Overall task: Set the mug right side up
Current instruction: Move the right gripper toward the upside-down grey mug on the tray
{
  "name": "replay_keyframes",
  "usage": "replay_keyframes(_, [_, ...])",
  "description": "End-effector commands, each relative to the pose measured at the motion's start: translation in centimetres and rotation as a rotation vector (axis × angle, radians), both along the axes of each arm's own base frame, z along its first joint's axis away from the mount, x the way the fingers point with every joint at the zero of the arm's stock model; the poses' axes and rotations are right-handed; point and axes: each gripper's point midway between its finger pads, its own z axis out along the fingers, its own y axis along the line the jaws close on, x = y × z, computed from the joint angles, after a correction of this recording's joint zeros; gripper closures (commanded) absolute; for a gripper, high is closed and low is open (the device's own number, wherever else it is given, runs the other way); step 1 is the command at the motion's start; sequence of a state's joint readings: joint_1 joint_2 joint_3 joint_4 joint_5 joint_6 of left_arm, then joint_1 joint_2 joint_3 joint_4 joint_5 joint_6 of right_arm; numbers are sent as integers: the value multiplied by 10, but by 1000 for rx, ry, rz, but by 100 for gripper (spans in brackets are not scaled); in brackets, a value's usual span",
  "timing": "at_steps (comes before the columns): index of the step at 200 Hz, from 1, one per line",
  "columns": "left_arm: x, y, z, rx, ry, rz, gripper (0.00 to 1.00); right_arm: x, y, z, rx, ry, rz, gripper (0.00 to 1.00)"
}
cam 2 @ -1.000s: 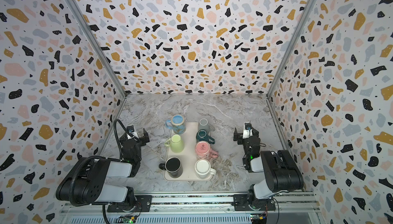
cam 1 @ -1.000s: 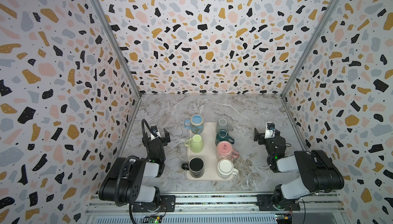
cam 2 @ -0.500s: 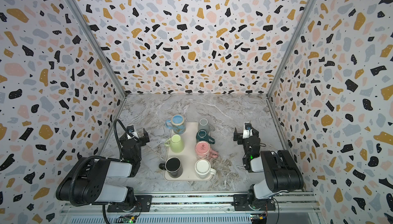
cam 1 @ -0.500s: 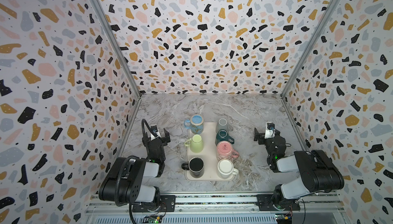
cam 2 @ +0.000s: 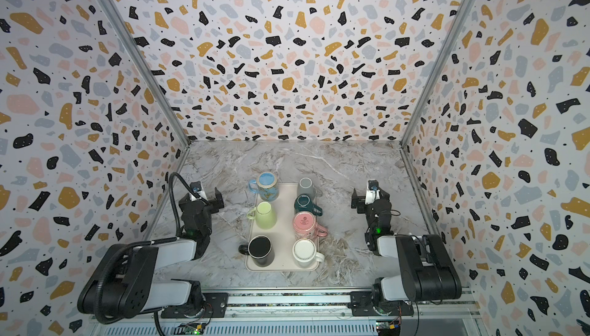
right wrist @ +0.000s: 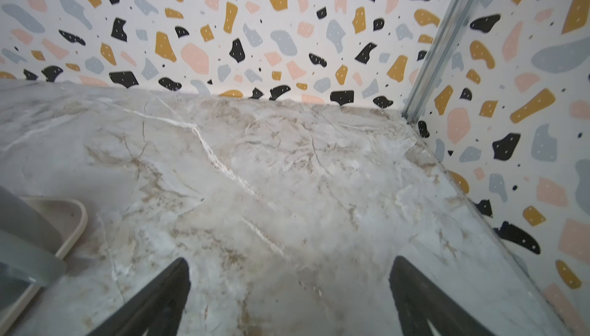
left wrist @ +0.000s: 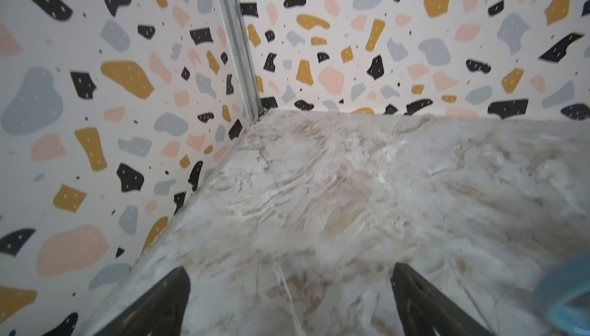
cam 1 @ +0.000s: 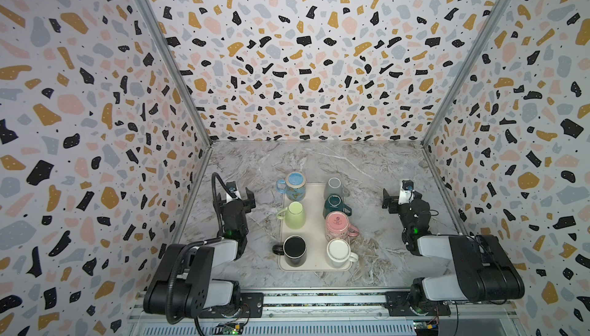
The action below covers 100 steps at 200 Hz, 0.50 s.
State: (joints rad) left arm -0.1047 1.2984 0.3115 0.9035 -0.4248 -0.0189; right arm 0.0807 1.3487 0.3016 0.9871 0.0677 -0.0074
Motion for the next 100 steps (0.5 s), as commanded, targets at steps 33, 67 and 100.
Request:
replay_keyframes(33, [15,-19,61,-155,-47,-88,0,-3,12,36,156,148,19,2])
replay_keyframes(67, [24,-31,82,-246,7,-137,0,-9,37,33,340,366,90,8])
replay_keyframes(100, [28,-51,86,-339,89,-216,0,-13,60,36,477,519,158,12])
